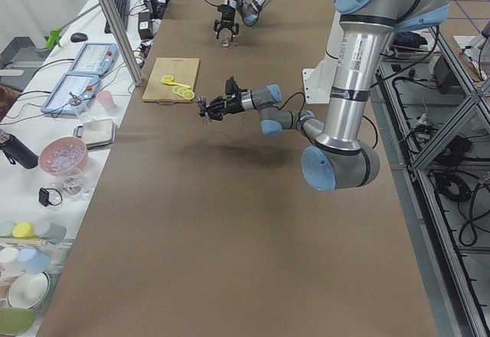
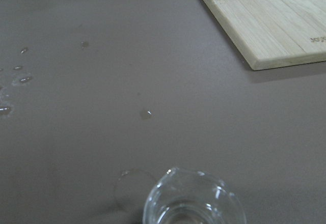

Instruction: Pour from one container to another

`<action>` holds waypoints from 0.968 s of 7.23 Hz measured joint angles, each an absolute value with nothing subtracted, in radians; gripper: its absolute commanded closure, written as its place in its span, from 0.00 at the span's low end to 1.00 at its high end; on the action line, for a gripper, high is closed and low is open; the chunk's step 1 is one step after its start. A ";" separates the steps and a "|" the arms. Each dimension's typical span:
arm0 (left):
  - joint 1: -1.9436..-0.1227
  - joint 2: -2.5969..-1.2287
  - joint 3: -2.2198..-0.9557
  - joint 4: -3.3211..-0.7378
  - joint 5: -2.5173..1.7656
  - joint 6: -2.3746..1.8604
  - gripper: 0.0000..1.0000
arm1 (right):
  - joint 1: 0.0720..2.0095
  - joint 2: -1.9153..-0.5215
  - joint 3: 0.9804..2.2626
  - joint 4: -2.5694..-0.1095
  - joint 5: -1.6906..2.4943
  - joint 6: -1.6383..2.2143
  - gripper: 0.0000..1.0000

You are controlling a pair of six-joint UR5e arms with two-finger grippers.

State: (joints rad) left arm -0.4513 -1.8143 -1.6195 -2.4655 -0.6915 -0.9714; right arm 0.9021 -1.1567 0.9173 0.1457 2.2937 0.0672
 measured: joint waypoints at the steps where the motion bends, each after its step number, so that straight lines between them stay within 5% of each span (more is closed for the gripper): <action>1: -0.470 -1.833 -1.622 -2.519 -0.765 -0.853 1.00 | 0.899 -1.157 0.917 0.146 2.293 0.069 0.10; 7: -0.566 -2.020 -1.619 -2.548 -1.136 -0.527 1.00 | 0.889 -1.159 0.916 0.146 2.292 0.077 0.24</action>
State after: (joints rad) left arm -0.5662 -2.0196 -1.6186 -2.5476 -1.1359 -0.5267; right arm 0.8893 -1.1591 0.9158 0.1457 2.2918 0.0773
